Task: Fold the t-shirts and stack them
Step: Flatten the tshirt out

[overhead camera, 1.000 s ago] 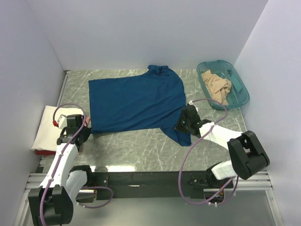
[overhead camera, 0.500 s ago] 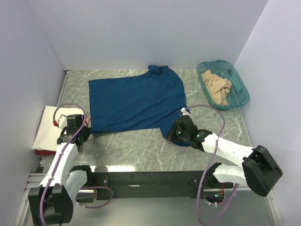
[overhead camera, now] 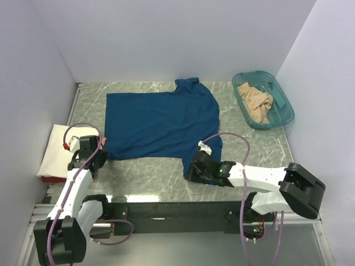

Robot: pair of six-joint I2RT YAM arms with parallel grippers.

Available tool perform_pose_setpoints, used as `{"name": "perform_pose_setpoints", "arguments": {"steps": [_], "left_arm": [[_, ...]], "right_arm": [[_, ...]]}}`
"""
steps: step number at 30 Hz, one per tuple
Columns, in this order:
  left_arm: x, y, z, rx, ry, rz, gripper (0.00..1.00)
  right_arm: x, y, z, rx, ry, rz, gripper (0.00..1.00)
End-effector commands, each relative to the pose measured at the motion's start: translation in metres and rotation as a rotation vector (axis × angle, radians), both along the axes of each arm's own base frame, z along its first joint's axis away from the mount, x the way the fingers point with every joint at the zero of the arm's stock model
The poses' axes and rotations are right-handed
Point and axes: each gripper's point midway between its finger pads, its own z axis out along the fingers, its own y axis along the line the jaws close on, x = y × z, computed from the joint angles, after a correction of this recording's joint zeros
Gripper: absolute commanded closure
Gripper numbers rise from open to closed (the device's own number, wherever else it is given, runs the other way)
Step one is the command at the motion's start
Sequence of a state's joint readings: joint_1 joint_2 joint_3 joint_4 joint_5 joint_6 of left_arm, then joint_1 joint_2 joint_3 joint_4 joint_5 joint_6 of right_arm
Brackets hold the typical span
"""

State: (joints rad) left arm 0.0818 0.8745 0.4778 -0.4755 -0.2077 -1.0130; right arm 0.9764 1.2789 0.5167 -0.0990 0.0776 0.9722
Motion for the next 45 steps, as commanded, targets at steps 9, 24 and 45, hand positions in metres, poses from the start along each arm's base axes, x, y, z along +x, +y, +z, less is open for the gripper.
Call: {"name": "perform_pose_setpoints", "arguments": {"steps": [9,24,45], "left_arm": [[0.006,0.002,0.009,0.001,-0.042,0.009,0.96],[0.012,-0.001,0.020,0.005,-0.056,-0.023,0.96],[0.011,0.000,0.013,0.005,-0.042,-0.017,0.97]], "right_arm": [[0.077,-0.076,0.085,0.016,-0.223,-0.268,0.41],[0.170,-0.191,0.036,-0.013,-0.127,-0.591,0.52],[0.192,-0.176,0.007,0.020,-0.050,-0.550,0.86]]}}
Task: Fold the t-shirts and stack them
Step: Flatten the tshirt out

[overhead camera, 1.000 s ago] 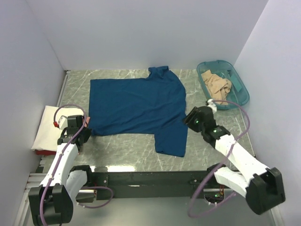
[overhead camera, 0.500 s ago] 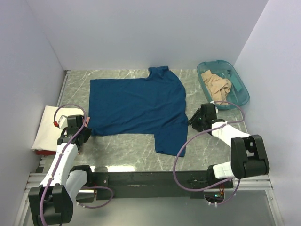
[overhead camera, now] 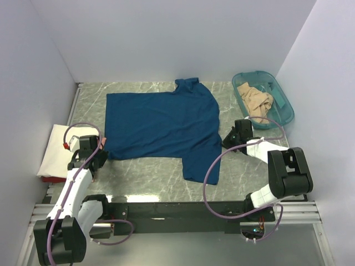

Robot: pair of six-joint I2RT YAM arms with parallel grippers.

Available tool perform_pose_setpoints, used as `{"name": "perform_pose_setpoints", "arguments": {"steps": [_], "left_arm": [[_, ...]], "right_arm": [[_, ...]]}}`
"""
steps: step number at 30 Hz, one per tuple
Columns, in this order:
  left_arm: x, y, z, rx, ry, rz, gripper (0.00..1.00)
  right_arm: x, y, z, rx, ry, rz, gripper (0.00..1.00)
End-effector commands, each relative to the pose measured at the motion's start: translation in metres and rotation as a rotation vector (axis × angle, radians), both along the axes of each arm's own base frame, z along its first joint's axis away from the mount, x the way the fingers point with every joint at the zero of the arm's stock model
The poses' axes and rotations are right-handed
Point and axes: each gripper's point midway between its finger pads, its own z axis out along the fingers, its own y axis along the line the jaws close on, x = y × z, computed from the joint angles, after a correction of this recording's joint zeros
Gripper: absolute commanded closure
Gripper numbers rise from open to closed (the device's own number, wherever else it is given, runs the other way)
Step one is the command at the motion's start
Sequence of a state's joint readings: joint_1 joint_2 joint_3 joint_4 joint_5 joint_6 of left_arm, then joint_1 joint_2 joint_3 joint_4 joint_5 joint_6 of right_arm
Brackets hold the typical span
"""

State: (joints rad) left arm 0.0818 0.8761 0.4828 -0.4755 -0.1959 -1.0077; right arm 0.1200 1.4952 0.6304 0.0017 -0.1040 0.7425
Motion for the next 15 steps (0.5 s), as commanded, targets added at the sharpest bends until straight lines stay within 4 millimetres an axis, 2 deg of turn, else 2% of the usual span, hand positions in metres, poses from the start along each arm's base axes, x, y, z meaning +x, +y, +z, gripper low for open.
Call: {"name": "perform_pose_setpoints", "arguments": {"steps": [1,2,4,9,13,15], "left_arm": [[0.010,0.002,0.011,0.011,-0.039,-0.001,0.97],[0.009,0.002,0.011,0.010,-0.036,-0.001,0.97],[0.008,0.002,0.010,0.010,-0.030,-0.001,0.97],[0.006,0.002,0.007,0.007,-0.016,0.002,0.96],[0.005,0.002,0.003,-0.003,0.001,0.010,0.95],[0.003,0.000,-0.002,-0.016,0.010,0.011,0.87]], "right_arm": [[0.017,0.003,0.021,0.009,-0.046,0.018,0.95],[0.016,0.001,0.023,-0.009,-0.046,0.026,1.00],[0.014,-0.008,0.039,-0.057,-0.055,0.029,1.00],[0.008,-0.048,0.081,-0.157,-0.111,-0.047,1.00],[0.006,-0.075,0.099,-0.170,-0.148,-0.095,1.00],[0.006,-0.079,0.103,-0.166,-0.156,-0.101,1.00]]}}
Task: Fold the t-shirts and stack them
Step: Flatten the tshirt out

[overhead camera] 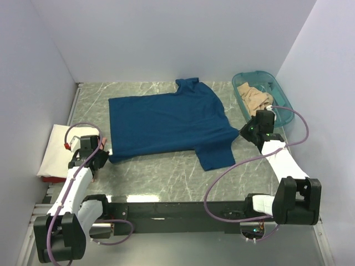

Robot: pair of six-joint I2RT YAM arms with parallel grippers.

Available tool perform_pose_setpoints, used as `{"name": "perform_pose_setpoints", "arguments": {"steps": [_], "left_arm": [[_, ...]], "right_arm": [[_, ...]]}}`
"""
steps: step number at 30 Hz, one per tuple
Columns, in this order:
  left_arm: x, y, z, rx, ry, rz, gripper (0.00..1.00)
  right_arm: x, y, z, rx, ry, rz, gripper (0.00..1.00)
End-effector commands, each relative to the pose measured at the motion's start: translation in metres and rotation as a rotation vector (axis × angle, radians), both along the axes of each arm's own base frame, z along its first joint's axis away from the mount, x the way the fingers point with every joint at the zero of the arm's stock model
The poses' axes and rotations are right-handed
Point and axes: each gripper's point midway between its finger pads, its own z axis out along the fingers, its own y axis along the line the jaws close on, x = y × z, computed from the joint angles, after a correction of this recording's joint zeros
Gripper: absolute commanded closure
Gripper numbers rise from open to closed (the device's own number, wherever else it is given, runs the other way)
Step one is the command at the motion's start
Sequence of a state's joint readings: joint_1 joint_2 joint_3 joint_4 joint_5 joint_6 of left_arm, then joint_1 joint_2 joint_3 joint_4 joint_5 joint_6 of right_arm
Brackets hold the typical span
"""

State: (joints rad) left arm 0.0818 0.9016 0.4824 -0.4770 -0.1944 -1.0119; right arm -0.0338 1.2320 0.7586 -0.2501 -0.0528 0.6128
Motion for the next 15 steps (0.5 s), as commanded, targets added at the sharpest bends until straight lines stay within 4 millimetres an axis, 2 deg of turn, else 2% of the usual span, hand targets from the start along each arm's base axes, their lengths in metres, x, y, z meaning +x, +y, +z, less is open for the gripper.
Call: {"name": "perform_pose_setpoints", "arguments": {"steps": [1,2,5,8,15], "left_arm": [[0.004,-0.001,0.003,-0.016,-0.013,0.006,0.82],[0.003,-0.002,0.001,-0.021,-0.013,0.005,0.74],[0.000,-0.006,-0.004,-0.042,-0.014,0.000,0.64],[-0.004,-0.009,-0.006,-0.053,-0.017,0.001,0.60],[-0.013,-0.026,-0.015,-0.088,-0.017,-0.004,0.58]], "right_arm": [[-0.001,-0.015,0.012,-0.044,-0.005,-0.005,1.00],[-0.001,-0.013,0.012,-0.040,-0.005,-0.001,1.00],[0.000,-0.010,0.009,-0.024,-0.003,0.012,1.00],[0.002,-0.007,0.009,-0.010,-0.006,0.023,1.00],[0.003,-0.005,0.011,-0.001,-0.019,0.036,1.00]]}}
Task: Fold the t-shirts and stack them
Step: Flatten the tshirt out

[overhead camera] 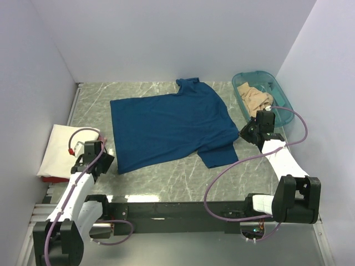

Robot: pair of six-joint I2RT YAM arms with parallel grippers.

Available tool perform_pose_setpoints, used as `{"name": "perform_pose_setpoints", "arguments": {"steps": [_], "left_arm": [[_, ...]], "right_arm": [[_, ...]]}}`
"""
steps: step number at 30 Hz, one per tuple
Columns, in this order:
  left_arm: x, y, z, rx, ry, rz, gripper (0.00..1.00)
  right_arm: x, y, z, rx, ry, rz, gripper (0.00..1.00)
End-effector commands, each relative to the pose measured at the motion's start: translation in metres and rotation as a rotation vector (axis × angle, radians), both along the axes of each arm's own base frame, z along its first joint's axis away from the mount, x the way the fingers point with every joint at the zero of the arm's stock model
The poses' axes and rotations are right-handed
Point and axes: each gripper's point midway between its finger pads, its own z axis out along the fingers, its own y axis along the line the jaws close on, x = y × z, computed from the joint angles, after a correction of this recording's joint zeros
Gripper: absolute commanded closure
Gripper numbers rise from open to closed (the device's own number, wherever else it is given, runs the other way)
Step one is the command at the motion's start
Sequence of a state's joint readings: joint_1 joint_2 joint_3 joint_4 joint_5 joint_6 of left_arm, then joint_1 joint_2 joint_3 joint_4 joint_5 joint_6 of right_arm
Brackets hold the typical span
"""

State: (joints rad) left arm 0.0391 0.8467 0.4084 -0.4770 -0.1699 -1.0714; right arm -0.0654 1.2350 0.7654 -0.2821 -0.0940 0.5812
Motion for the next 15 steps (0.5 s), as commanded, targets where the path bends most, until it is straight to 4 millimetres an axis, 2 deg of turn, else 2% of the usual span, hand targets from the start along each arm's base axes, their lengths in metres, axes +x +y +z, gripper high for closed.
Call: {"name": "perform_pose_setpoints", "arguments": {"steps": [1,10,15], "left_arm": [[-0.001,-0.014,-0.002,-0.034,-0.015,0.000,0.59],[-0.018,-0.035,-0.012,-0.016,0.039,-0.013,0.57],[-0.028,-0.033,-0.014,0.007,0.068,0.018,0.56]], "right_arm": [[0.008,0.000,0.014,-0.004,-0.047,0.018,1.00],[0.007,0.005,0.016,0.009,-0.057,0.036,1.00],[0.006,0.006,0.016,0.011,-0.061,0.041,1.00]]}}
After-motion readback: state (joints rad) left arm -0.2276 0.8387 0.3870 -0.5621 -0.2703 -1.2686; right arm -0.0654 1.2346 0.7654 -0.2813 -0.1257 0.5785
